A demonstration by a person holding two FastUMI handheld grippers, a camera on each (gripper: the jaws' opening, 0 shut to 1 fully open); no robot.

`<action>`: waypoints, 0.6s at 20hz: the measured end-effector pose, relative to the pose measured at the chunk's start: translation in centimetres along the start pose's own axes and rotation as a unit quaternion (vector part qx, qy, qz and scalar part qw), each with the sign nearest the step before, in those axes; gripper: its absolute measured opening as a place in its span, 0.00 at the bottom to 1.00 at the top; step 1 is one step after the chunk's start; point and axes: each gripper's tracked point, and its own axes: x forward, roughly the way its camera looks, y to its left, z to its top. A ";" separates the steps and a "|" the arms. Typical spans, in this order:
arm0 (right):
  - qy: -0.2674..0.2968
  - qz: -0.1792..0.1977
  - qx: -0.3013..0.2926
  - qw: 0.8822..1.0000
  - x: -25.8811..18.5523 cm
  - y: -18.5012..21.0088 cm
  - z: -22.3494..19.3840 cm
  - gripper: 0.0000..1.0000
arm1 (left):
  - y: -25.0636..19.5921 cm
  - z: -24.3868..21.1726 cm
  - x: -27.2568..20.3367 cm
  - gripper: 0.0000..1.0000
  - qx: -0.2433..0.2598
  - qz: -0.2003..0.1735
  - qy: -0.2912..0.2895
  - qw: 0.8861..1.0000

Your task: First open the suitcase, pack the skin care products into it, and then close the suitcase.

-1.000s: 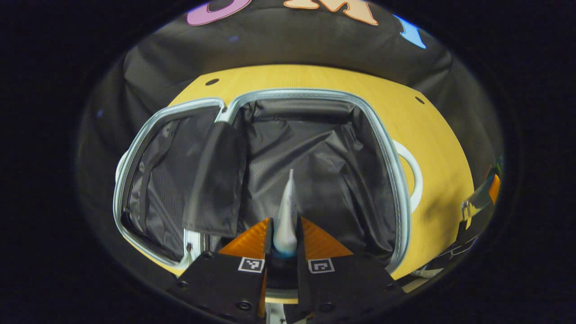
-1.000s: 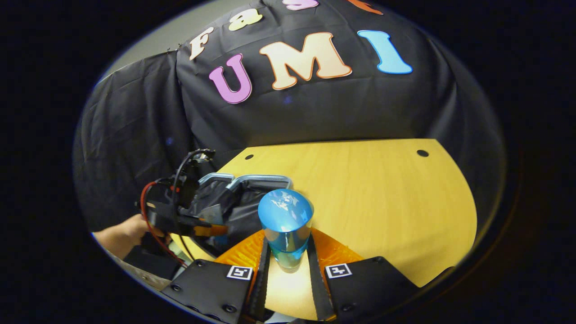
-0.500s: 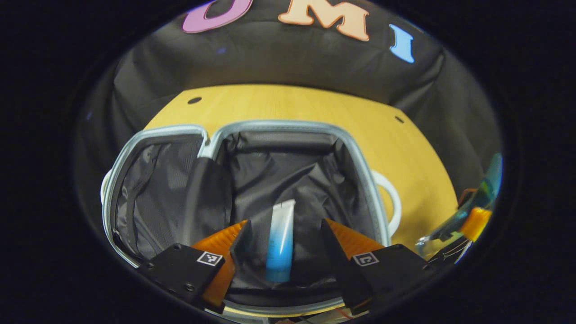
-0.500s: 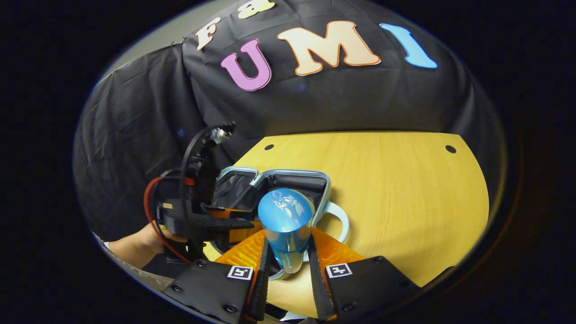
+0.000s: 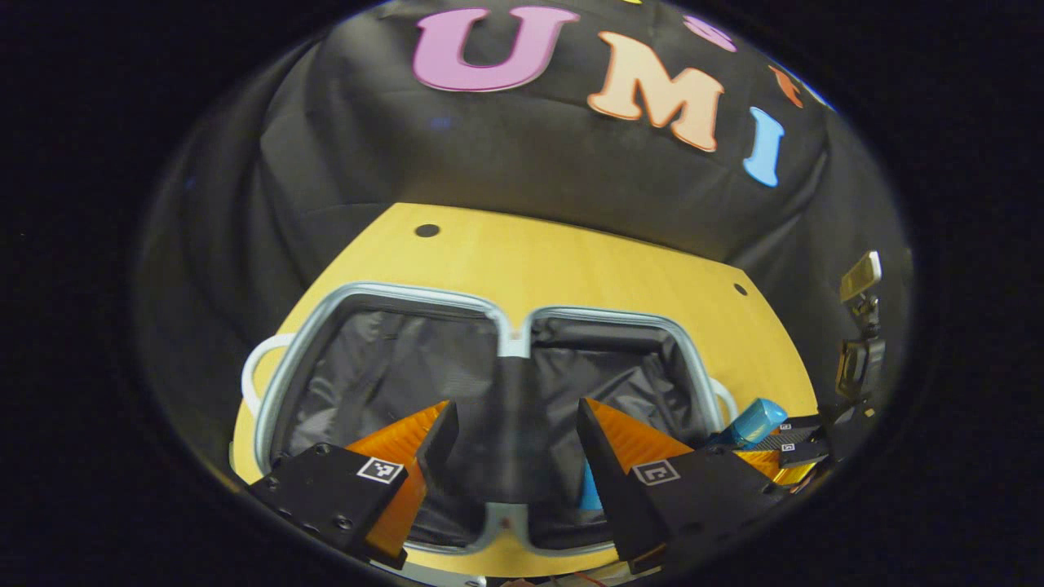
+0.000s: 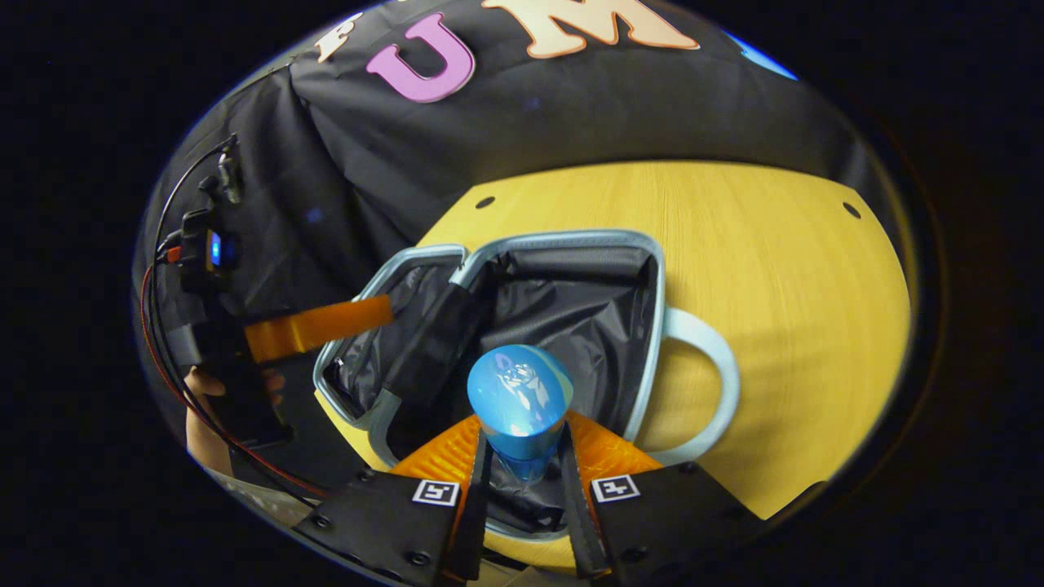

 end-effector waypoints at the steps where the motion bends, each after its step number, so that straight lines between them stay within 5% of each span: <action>1: 0.014 -0.007 0.010 1.000 0.8 0.0 -0.7 0.45 | 2.1 -0.1 -0.2 0.86 -0.007 0.012 0.001 1.000; 9: -0.014 -0.042 0.037 0.998 3.8 1.3 2.1 0.43 | 16.4 0.7 -1.4 0.86 -0.064 0.091 -0.001 0.994; 12: -0.042 -0.036 0.034 0.998 3.3 2.6 4.0 0.96 | 20.6 0.7 -1.6 0.86 -0.080 0.113 0.003 0.990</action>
